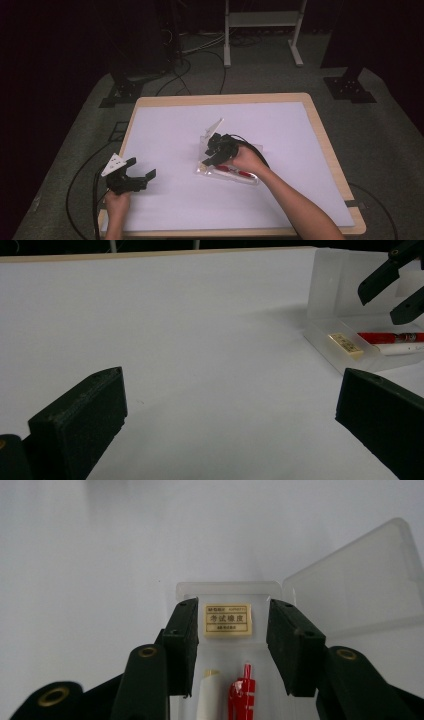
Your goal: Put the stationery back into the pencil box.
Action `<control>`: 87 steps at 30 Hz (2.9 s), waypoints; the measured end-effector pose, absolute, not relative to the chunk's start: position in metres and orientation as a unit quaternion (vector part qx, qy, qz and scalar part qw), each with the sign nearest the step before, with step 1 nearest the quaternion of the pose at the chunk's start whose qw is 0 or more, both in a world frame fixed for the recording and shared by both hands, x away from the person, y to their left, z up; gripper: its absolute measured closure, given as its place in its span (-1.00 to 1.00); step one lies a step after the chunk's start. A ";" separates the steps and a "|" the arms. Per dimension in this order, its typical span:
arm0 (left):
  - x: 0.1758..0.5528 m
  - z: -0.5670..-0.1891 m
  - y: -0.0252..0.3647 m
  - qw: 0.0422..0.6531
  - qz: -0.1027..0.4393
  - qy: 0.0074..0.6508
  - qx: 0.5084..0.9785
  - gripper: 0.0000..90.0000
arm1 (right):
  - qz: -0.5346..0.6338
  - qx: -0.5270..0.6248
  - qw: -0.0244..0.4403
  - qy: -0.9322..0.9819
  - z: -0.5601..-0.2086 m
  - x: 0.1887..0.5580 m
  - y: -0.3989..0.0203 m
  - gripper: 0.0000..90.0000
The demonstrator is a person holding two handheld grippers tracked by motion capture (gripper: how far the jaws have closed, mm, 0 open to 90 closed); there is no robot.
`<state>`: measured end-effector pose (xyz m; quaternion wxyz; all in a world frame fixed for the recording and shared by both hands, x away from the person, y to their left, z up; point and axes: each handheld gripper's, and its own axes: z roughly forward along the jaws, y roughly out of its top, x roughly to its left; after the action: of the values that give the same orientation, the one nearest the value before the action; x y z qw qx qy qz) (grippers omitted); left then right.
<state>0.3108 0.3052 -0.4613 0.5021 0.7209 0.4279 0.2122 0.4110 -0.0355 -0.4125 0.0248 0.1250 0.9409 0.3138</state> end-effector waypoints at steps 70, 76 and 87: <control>0.310 -0.462 0.303 0.496 0.215 0.426 0.726 -1.00 | 0.353 0.181 0.044 0.917 -0.390 0.365 -0.153 -0.01; 0.310 -0.462 0.303 0.496 0.215 0.426 0.725 -1.00 | 0.356 0.186 0.043 0.915 -0.392 0.361 -0.162 -0.04; 0.310 -0.462 0.303 0.495 0.216 0.426 0.726 -1.00 | 0.360 0.208 0.045 0.908 -0.397 0.352 -0.181 -0.10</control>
<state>0.3098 0.3029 -0.4617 0.4951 0.7258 0.4259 0.2161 0.3524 -0.1810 -0.3967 0.0451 0.2078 0.9083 0.3602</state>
